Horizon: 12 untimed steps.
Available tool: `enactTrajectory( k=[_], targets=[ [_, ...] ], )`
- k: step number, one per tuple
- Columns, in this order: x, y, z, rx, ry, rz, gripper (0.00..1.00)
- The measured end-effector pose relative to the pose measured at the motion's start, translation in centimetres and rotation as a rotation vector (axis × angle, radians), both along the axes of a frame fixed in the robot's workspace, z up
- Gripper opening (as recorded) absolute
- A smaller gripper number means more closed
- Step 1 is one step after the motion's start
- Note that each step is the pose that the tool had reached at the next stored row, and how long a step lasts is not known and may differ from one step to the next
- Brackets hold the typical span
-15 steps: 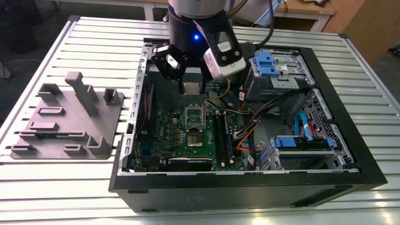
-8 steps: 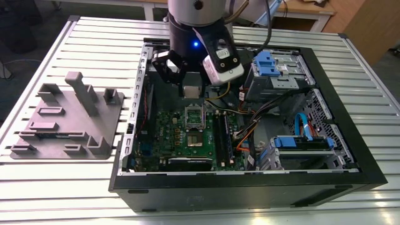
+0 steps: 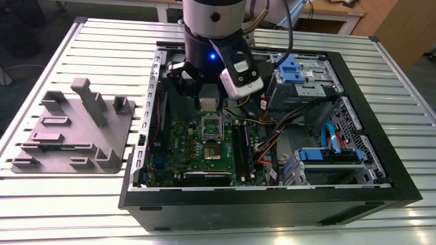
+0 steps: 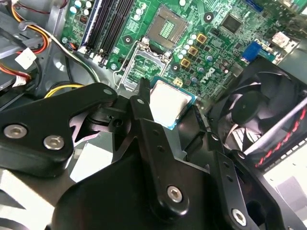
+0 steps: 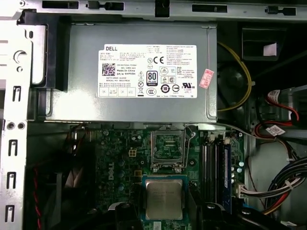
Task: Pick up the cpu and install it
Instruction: 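Pick up the cpu and move it towards the insertion slot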
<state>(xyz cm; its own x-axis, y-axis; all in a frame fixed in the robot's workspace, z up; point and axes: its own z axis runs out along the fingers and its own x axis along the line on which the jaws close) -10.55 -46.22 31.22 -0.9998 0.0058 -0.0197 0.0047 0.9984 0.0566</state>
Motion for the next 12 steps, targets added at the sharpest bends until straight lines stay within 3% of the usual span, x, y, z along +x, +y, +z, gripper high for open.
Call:
enactTrajectory(
  k=[12],
  targets=[
    [0.0, -0.06, -1.89, 0.0, 0.0, 0.0, 0.47]
  ],
)
